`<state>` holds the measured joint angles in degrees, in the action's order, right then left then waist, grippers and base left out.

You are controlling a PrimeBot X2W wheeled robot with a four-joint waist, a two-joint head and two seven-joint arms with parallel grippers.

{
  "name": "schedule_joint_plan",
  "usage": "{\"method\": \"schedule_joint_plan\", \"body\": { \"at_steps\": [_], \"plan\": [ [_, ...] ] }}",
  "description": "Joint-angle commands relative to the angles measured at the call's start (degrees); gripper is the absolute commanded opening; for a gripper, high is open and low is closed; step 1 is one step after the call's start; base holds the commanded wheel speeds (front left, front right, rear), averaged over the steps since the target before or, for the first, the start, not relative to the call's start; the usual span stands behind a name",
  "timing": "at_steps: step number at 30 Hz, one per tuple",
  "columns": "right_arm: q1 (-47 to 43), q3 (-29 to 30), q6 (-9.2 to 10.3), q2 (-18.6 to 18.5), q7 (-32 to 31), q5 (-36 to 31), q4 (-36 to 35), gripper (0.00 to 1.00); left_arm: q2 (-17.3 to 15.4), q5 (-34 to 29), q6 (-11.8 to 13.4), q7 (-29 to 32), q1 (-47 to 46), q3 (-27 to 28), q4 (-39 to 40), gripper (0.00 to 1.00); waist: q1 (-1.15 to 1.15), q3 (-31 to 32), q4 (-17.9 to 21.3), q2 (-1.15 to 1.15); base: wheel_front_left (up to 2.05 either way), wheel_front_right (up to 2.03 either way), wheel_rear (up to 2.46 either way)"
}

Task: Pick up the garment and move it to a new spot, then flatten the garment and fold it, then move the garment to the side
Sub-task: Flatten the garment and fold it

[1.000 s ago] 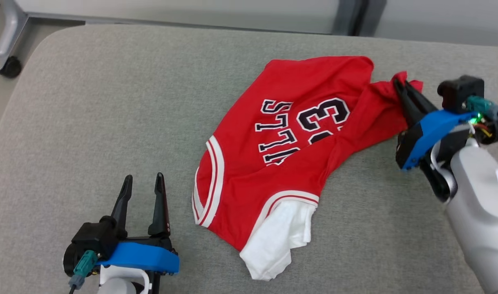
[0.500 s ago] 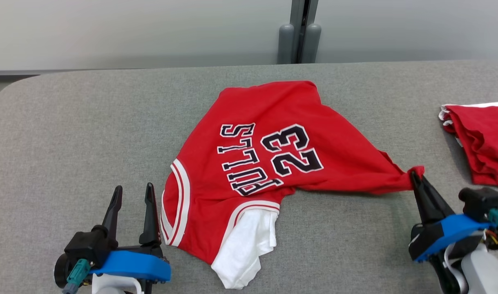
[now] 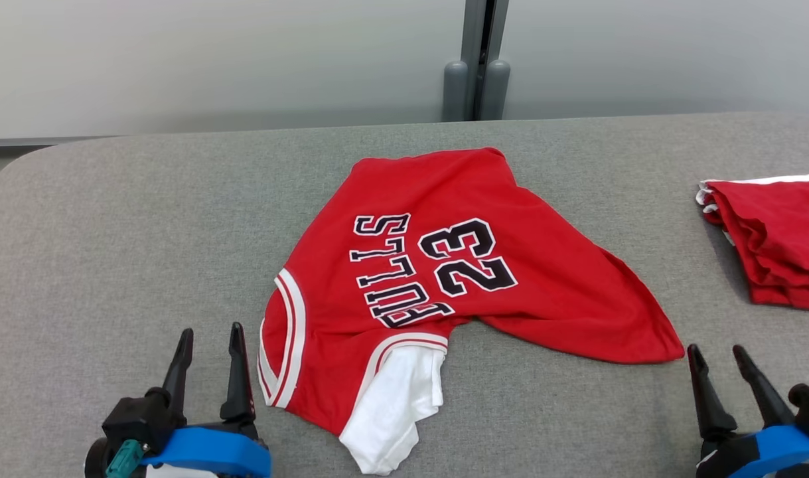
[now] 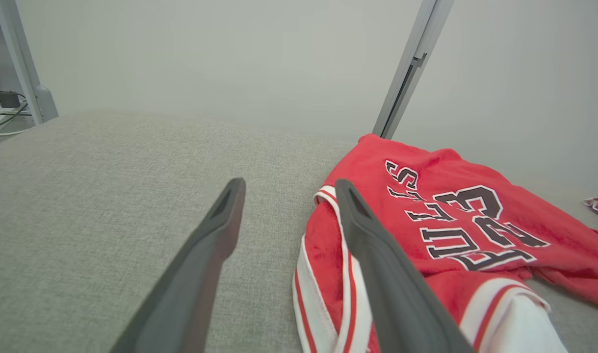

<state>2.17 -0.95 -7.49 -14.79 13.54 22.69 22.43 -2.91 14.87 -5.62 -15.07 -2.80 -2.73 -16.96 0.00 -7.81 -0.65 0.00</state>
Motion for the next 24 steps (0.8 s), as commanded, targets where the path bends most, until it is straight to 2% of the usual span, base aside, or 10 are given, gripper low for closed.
{"method": "schedule_joint_plan", "body": {
  "at_steps": [1, 7, 12, 15, 24],
  "plan": [
    [-0.3, 0.76, -0.01, 0.13, 0.3, -0.96, -1.63, 1.0, 0.03, 0.32, -0.33, -0.14, 0.24, -0.43, -0.87, 1.0, 0.0, 0.27, 0.38, 0.0, 0.0, 0.0, 0.0],
    [2.11, 0.1, -0.01, 1.91, -0.25, -3.53, -5.54, 1.0, 0.03, 3.32, -1.02, 0.39, -1.03, -3.15, -5.41, 1.0, 0.0, 0.83, 0.92, 0.0, 0.0, 0.0, 0.0],
    [3.35, -1.39, -0.01, 3.02, -1.18, -5.06, -7.37, 1.0, -0.04, 4.55, -1.47, 3.88, -2.46, -5.43, -9.09, 1.0, 0.0, 0.87, 0.97, 0.0, 0.0, 0.0, 0.0],
    [4.37, -2.79, -0.01, 3.71, -1.71, -5.64, -8.33, 1.0, -1.23, 4.32, -1.59, 8.51, -4.79, -7.58, -13.36, 1.0, 0.0, 0.52, 1.16, 0.0, 0.0, 0.0, 0.0],
    [6.11, -3.99, -0.01, 4.17, -1.82, -5.99, -9.48, 1.0, -2.57, 3.2, -0.29, 11.34, -10.71, -8.48, -19.74, 1.0, 0.0, -1.41, 2.38, 0.0, 0.0, 0.0, 0.0]
  ]
}}
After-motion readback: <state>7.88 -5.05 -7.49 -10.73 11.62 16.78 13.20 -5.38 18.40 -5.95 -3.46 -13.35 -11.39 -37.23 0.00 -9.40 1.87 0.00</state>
